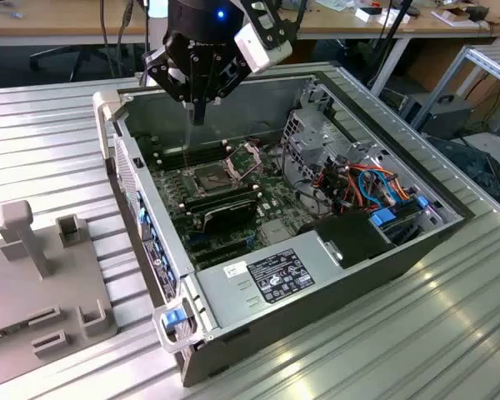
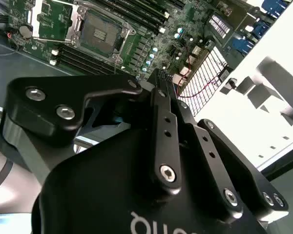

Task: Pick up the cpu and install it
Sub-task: 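Reach for the cpu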

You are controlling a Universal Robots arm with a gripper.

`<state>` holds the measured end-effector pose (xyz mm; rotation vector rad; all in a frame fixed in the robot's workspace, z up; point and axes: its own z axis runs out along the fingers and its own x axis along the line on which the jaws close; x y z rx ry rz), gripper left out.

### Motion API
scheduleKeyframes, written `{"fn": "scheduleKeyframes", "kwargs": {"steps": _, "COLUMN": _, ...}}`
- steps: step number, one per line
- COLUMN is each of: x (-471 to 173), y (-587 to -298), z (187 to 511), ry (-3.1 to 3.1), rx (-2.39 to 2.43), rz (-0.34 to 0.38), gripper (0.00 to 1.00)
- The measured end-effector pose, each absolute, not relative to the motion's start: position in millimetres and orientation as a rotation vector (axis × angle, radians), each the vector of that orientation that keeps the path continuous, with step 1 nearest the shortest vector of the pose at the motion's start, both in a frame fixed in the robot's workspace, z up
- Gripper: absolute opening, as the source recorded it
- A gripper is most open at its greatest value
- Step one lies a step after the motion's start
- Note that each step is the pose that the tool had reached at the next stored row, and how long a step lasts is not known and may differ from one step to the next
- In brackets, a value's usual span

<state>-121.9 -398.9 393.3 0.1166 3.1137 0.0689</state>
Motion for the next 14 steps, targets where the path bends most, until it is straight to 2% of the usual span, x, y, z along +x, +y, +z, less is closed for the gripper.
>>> {"fn": "scheduleKeyframes", "kwargs": {"steps": 14, "x": -123.8, "y": -398.8, "z": 393.3, "ry": 3.114, "rx": 0.117, "rz": 0.069, "gripper": 0.11}}
